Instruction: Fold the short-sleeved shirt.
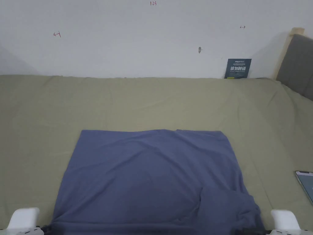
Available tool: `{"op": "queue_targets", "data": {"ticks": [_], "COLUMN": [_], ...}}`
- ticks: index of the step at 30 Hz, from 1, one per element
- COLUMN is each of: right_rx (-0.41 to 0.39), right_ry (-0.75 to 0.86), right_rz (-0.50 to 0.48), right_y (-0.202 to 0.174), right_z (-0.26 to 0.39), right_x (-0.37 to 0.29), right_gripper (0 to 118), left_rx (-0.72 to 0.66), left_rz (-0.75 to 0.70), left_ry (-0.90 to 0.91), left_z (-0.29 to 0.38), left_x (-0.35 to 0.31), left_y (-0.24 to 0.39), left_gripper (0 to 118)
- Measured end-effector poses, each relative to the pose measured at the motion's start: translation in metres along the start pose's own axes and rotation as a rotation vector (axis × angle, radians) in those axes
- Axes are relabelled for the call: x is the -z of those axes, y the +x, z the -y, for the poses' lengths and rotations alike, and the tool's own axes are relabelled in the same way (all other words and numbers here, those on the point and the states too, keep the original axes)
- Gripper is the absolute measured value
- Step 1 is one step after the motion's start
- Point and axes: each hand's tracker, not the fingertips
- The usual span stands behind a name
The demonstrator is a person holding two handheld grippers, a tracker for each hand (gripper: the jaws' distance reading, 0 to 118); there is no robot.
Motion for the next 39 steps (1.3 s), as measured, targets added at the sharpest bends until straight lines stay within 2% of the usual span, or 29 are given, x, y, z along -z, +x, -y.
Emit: {"op": "queue_targets", "data": {"ticks": [2,3,4,5,6,7,8,9,14,15,16,22,25,32,39], "right_rx": [0.006,0.015,-0.008,-0.026,-0.011,0.055,0.079,0.102,0.084,0.056,0.054,0.058,0.023,0.037,0.097], "right_ry": [-0.022,-0.023,-0.026,-0.013,0.011,0.028,0.052,0.076,0.085,0.091,0.096,0.129,0.144,0.133,0.045], "right_rz": [-0.002,0.027,0.067,0.117,0.074,0.042,0.045,0.02,0.039,0.05,0.047,0.016,0.019,0.002,0.057], "right_y": [0.004,-0.001,-0.002,-0.002,0.0,0.009,0.012,0.013,0.017,-0.007,-0.011,-0.009,-0.017,0.005,0.023], "right_z": [0.003,0.001,0.004,0.007,0.009,0.015,0.015,0.016,0.008,-0.004,-0.008,-0.053,-0.083,-0.156,-0.203], "right_x": [0.012,0.003,0.002,0.0,-0.006,-0.003,-0.007,-0.011,-0.019,-0.036,-0.04,-0.048,-0.052,-0.011,0.046], "right_gripper": [107,95,66,54,44,14,7,7,6,6,6,6,6,6,7], "left_rx": [-0.002,-0.001,-0.003,-0.009,-0.013,-0.013,-0.014,-0.017,-0.034,-0.037,-0.036,-0.029,-0.012,-0.02,-0.01], "left_rz": [0.0,-0.001,-0.003,-0.002,0.005,0.005,0.008,0.011,0.027,0.037,0.037,0.054,0.047,0.038,0.014], "left_ry": [-0.001,-0.002,-0.002,-0.004,-0.003,-0.004,-0.001,0.002,0.02,0.024,0.027,0.071,0.098,0.11,0.069], "left_z": [-0.001,-0.002,0.001,0.001,0.001,0.0,0.002,0.002,-0.003,-0.007,-0.01,-0.049,-0.073,-0.137,-0.178], "left_x": [0.001,0.002,0.004,0.004,0.003,0.002,0.002,0.001,-0.007,-0.009,-0.011,-0.016,-0.014,0.018,0.07], "left_y": [-0.001,-0.003,-0.002,-0.003,-0.005,-0.005,-0.005,-0.004,-0.009,-0.012,-0.013,-0.014,-0.01,-0.005,0.008], "left_gripper": [6,6,6,6,6,6,6,6,6,6,6,6,6,6,6]}}
